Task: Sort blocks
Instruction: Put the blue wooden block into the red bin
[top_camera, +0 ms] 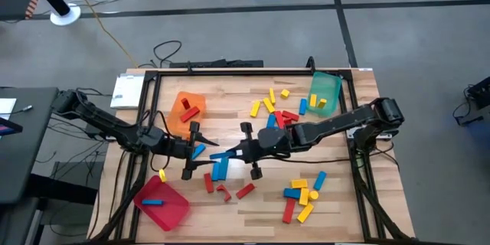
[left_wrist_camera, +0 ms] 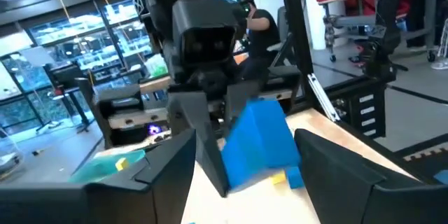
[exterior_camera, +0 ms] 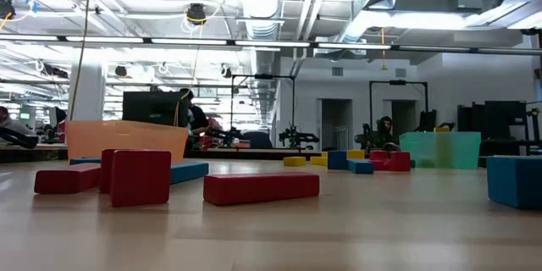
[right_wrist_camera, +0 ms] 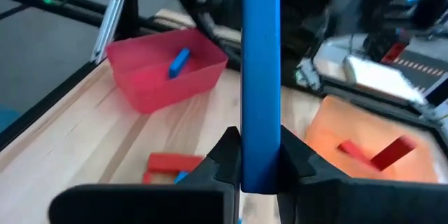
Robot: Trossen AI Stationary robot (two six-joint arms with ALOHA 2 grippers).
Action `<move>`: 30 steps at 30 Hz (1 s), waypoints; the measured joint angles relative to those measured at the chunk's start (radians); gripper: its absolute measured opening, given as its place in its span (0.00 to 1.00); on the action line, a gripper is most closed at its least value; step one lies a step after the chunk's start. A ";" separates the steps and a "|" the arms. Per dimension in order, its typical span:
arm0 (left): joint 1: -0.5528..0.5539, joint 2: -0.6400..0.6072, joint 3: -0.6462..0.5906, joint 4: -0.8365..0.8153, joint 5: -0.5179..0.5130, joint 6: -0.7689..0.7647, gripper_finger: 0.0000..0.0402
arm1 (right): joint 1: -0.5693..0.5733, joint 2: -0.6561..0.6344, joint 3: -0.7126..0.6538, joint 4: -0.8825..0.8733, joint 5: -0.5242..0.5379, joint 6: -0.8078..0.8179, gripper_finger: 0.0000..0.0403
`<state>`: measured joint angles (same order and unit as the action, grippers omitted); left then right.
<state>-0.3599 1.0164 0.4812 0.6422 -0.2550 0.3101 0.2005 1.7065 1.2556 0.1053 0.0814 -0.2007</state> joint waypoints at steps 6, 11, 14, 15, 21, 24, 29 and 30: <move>0.000 0.000 0.000 0.007 -0.029 0.004 0.48 | -0.007 0.000 0.000 0.039 0.003 -0.014 0.14; 0.000 0.000 0.000 0.036 -0.028 0.017 0.37 | -0.015 0.000 0.000 0.033 0.004 -0.006 0.14; 0.000 0.000 0.000 0.050 -0.027 0.023 0.30 | -0.021 0.000 0.000 0.034 0.005 -0.002 0.14; 0.000 0.000 0.000 0.050 -0.027 0.023 0.28 | -0.020 0.000 0.000 0.034 0.005 0.000 0.14; 0.000 -0.001 0.000 0.030 -0.055 0.022 0.17 | -0.020 0.000 0.000 0.030 0.019 0.002 0.15; 0.001 -0.002 0.000 0.025 -0.061 0.022 0.15 | -0.021 0.000 0.000 0.027 0.019 -0.002 0.15; 0.000 -0.002 0.000 0.020 -0.057 0.026 0.15 | -0.019 0.000 0.000 0.020 0.018 0.000 0.15; 0.000 -0.004 0.000 0.015 -0.056 0.026 0.15 | -0.019 0.000 0.000 0.017 0.018 0.004 0.15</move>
<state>-0.3598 1.0128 0.4816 0.6572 -0.3110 0.3362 0.1814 1.7065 1.2552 0.1227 0.0993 -0.1968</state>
